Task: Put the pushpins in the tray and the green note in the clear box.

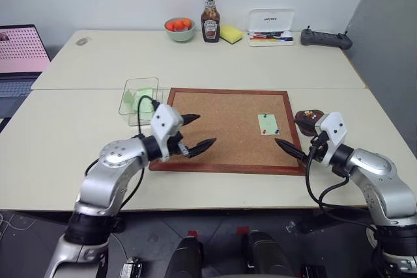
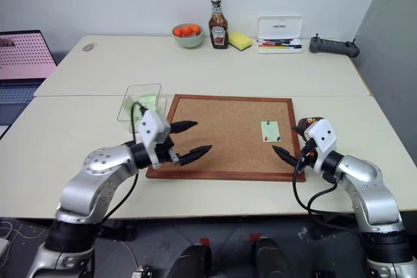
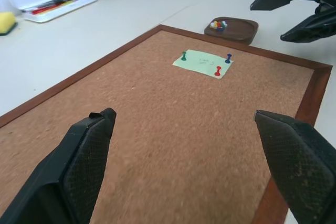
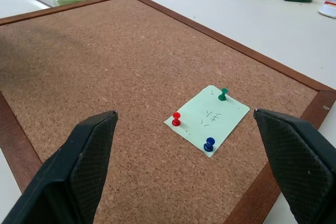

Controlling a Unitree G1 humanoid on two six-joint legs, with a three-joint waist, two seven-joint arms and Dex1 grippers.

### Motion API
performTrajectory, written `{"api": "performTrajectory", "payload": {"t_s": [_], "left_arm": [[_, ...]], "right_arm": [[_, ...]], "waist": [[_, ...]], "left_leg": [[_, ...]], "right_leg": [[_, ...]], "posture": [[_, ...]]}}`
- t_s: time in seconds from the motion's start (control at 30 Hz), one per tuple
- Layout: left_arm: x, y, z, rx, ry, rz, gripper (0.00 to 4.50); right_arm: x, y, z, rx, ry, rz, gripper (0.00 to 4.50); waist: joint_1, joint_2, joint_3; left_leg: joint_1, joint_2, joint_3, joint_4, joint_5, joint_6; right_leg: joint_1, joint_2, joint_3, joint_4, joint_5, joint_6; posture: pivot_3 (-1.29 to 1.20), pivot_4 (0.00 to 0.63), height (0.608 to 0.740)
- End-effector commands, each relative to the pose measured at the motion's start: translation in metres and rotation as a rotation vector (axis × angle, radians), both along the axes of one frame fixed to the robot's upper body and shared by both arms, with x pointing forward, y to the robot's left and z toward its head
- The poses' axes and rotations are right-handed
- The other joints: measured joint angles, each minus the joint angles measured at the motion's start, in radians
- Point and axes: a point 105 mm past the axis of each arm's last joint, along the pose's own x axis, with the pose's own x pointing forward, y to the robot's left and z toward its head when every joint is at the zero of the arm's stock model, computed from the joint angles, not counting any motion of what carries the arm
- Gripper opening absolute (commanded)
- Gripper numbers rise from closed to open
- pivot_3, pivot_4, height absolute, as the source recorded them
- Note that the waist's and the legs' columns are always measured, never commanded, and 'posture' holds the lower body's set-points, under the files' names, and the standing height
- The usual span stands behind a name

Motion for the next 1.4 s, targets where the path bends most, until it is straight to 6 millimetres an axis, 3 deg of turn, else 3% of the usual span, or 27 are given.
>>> {"api": "performTrajectory", "payload": {"t_s": [0.03,0.27,0.47,0.63,0.8,1.17,1.4], "left_arm": [[0.017,-0.016,-0.006,0.017,-0.016,-0.018,3.53],[0.037,-0.043,-0.022,0.022,-0.001,-0.062,2.15],[0.048,-0.049,-0.036,0.016,0.041,-0.061,0.98],[0.05,-0.048,-0.062,0.062,0.103,-0.071,0.14],[0.051,-0.048,-0.069,0.078,0.11,-0.077,0.06],[0.047,-0.046,-0.072,0.093,0.106,-0.092,0.06],[0.044,-0.046,-0.072,0.093,0.107,-0.095,0.0]], "right_arm": [[-0.002,0.001,0.014,0.025,-0.043,-0.026,4.5],[0.006,0.002,0.007,0.006,0.006,-0.084,4.5],[0.02,0.008,0.008,-0.012,-0.002,-0.121,4.5],[0.037,0.018,0.009,-0.013,0.02,-0.114,4.5],[0.063,0.02,0.011,-0.008,0.029,-0.169,4.5],[0.101,0.029,-0.005,-0.049,0.083,-0.204,4.5],[0.109,0.037,-0.009,-0.06,0.086,-0.184,3.2]], "waist": [[-0.001,0.0,0.0],[-0.001,0.0,0.0],[-0.004,0.0,0.0],[-0.003,0.0,0.0],[-0.002,0.001,0.0],[-0.003,0.002,-0.002],[-0.004,0.002,-0.002]], "left_leg": [[0.0,0.0,0.0,0.0,0.0,0.0],[0.0,0.0,0.0,0.0,0.0,0.0],[0.0,0.0,0.0,0.0,0.0,0.0],[0.0,0.0,0.0,0.0,0.0,0.0],[0.0,-0.001,0.0,0.0,0.0,0.0],[0.002,-0.001,0.0,0.0,0.0,0.0],[0.002,0.0,0.0,0.0,0.0,0.0]], "right_leg": [[0.0,0.0,0.0,0.0,0.0,0.0],[0.0,0.0,0.0,0.0,0.0,0.001],[0.0,0.0,0.0,0.0,0.001,0.001],[0.0,0.0,0.0,0.0,0.001,0.001],[0.001,0.0,0.0,0.0,0.001,0.001],[0.001,0.0,0.0,0.001,0.001,0.001],[0.001,0.0,0.0,0.001,0.001,0.001]], "posture": [[0.0,0.15,0.74],[0.0,0.15,0.74],[0.0,0.15,0.74],[0.0,0.15,0.74],[0.0,0.15,0.74],[0.0,0.15,0.74],[0.0,0.15,0.74]]}}
